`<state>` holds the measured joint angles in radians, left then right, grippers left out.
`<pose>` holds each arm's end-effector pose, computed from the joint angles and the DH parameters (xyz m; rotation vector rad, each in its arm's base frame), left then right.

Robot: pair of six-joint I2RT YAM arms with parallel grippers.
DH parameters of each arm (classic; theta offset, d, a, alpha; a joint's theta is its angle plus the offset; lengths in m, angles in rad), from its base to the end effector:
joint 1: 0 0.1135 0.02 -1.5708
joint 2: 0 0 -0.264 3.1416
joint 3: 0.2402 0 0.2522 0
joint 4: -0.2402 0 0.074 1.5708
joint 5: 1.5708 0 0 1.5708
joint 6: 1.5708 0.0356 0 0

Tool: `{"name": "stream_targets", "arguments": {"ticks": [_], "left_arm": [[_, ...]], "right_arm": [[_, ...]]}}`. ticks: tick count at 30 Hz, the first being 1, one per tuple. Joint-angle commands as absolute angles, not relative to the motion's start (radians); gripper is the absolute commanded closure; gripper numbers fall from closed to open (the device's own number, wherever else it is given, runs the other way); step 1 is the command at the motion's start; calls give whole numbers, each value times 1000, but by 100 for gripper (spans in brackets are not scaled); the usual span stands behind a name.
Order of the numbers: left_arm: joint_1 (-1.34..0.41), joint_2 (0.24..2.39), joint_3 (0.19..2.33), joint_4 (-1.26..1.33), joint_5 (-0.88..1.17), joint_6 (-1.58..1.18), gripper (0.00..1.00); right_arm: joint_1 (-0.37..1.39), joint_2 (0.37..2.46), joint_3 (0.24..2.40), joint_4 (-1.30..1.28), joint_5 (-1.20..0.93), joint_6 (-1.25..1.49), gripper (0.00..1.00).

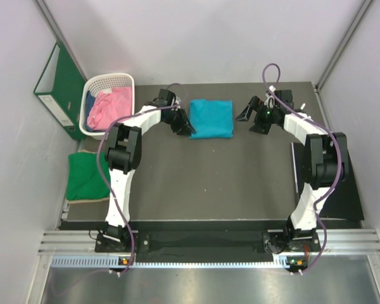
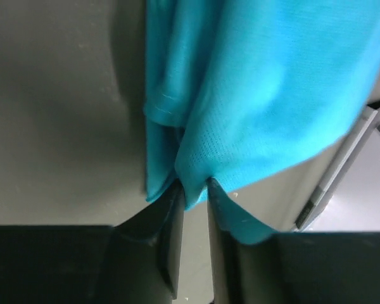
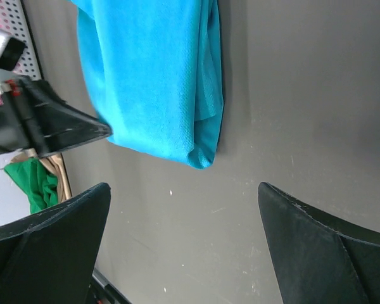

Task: Fold and stack the t-shirts
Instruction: Put the neatly folded tshirt into the corner of the board with the left arm

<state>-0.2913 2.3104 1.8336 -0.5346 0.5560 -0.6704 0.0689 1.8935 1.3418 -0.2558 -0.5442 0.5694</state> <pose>0.4720 -0.1611 0.1611 -0.2925 2.7044 -1.0462 0.4137 0.0470 0.2111 0.3366 2.4101 0.9452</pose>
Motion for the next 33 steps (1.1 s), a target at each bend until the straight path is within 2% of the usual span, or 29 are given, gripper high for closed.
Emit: {"name": "stream_targets", "arguments": {"ticks": [1,3,16,20,33], "left_arm": [[-307,2348,1878,-538,532,-644,82],[-308,2355,1868,-545,526,-640,100],[-311,2163,1790,-744,511,-532,100],[-324,2096,1708,-811,512,-488,100],[-371,1686,1099,-833,414,-520,100]], "right_arm": [[37,1816,1348,-256,-558,543,1],[29,1812,1350,-259,-561,538,0],[15,1779,1310,-275,-583,529,0],[14,1769,1293,-279,-586,519,0],[15,1717,1229,-334,-606,466,0]]}}
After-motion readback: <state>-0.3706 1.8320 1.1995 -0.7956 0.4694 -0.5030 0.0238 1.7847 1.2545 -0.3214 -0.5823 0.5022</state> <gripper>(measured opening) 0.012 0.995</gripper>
